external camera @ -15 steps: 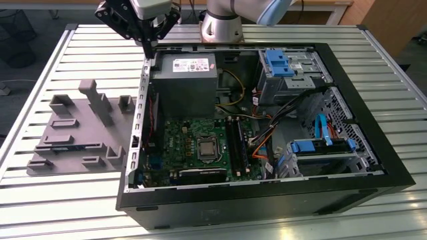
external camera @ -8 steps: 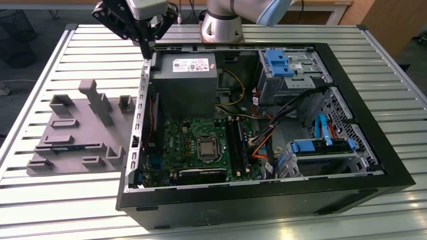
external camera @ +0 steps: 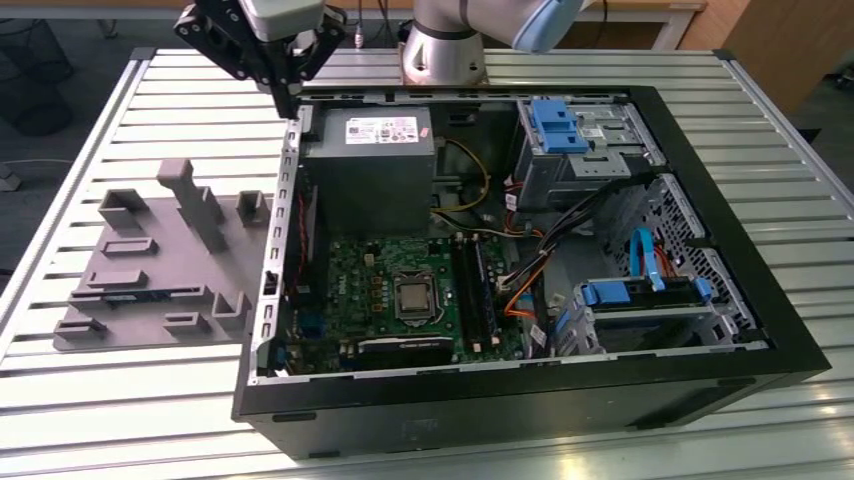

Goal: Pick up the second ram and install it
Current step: 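Reach for the second ram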

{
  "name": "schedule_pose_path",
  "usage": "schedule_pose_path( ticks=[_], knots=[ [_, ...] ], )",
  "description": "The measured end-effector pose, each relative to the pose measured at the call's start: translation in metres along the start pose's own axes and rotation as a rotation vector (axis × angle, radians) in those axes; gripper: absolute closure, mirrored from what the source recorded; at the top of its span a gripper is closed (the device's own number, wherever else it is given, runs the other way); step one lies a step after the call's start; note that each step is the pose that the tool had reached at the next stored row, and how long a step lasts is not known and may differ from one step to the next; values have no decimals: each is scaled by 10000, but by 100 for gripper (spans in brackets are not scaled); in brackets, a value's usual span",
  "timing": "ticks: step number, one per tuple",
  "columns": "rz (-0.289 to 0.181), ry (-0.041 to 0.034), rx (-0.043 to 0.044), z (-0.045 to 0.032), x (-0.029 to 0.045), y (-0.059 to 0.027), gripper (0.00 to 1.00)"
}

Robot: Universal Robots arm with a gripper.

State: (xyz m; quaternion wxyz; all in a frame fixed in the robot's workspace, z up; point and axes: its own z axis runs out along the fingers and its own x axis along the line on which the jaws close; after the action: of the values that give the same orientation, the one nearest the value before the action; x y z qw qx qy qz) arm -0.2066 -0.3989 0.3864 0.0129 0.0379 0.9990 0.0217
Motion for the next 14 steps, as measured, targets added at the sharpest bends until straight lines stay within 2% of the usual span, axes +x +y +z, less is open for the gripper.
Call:
schedule_pose_path(
  ticks=[14],
  knots=[
    [0,3,0,8,88,-7,89]
  ],
)
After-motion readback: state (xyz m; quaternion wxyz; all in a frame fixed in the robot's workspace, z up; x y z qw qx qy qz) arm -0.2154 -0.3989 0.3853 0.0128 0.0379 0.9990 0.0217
